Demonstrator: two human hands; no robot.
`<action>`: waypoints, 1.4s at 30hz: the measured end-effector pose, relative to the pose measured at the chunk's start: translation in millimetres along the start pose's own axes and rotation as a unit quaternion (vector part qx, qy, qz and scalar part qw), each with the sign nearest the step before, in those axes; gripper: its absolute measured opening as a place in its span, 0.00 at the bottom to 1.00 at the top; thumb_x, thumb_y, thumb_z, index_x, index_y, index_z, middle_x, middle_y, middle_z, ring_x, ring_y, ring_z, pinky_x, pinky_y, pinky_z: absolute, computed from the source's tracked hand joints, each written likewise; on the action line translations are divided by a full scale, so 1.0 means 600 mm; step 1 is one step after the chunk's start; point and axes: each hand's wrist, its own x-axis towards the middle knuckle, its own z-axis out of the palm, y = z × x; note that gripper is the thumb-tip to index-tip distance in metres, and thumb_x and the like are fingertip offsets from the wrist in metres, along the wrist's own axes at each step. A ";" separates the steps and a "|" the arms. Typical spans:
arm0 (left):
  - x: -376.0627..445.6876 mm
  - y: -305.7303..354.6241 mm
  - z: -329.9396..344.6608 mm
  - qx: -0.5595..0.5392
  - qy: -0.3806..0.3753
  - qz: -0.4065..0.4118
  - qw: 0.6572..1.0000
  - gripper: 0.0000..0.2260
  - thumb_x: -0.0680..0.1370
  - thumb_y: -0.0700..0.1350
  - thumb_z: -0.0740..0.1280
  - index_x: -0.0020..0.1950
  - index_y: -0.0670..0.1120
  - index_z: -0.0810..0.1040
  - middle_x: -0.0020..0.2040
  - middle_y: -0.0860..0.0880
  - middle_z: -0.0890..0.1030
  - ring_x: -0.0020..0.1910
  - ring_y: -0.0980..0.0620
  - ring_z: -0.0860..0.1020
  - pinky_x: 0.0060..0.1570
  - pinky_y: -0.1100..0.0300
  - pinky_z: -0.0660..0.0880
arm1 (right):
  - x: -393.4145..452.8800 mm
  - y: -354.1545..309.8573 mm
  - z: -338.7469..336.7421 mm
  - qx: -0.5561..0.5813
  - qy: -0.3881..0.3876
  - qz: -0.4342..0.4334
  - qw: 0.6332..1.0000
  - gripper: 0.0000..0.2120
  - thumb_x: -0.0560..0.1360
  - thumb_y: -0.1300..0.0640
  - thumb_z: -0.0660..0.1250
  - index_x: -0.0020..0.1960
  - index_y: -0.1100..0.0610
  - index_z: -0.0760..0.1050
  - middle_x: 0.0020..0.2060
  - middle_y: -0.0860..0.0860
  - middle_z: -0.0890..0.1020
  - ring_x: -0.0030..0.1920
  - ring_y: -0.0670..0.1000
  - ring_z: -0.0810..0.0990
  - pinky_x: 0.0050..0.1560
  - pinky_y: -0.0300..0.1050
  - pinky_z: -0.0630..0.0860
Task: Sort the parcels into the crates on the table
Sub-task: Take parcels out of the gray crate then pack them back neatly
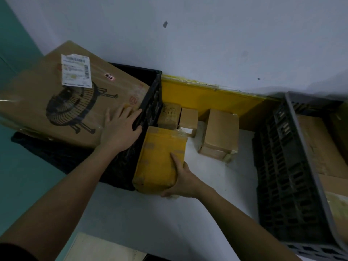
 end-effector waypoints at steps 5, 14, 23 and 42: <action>0.000 0.000 0.001 -0.006 0.009 0.005 1.000 0.26 0.81 0.59 0.54 0.79 0.57 0.57 0.79 0.51 0.60 0.79 0.49 0.51 0.76 0.39 0.42 | 0.019 -0.008 0.006 -0.071 0.100 0.014 0.992 0.59 0.68 0.37 0.75 0.79 0.43 0.34 0.78 0.57 0.48 0.69 0.64 0.69 0.66 0.58 0.73; -0.001 0.002 0.000 -0.003 0.012 0.003 1.000 0.26 0.81 0.59 0.55 0.79 0.57 0.57 0.79 0.51 0.61 0.79 0.48 0.51 0.75 0.39 0.42 | 0.070 -0.025 -0.034 -0.087 0.105 0.043 0.990 0.56 0.73 0.43 0.73 0.80 0.50 0.32 0.77 0.61 0.44 0.71 0.64 0.66 0.69 0.55 0.69; -0.004 0.001 -0.002 -0.005 0.011 0.002 1.000 0.26 0.81 0.58 0.55 0.79 0.57 0.59 0.78 0.51 0.63 0.78 0.48 0.53 0.75 0.38 0.44 | 0.070 -0.018 -0.047 -0.059 0.021 0.036 0.997 0.66 0.67 0.44 0.79 0.76 0.44 0.24 0.77 0.55 0.33 0.77 0.64 0.56 0.74 0.57 0.61; 0.088 0.232 -0.063 -0.051 -0.064 0.111 0.990 0.28 0.81 0.65 0.48 0.79 0.55 0.58 0.80 0.51 0.59 0.79 0.48 0.51 0.76 0.41 0.50 | -0.046 -0.017 -0.292 -0.094 0.284 0.012 0.954 0.28 0.80 0.37 0.57 0.74 0.50 0.68 0.71 0.50 0.74 0.67 0.49 0.74 0.62 0.44 0.70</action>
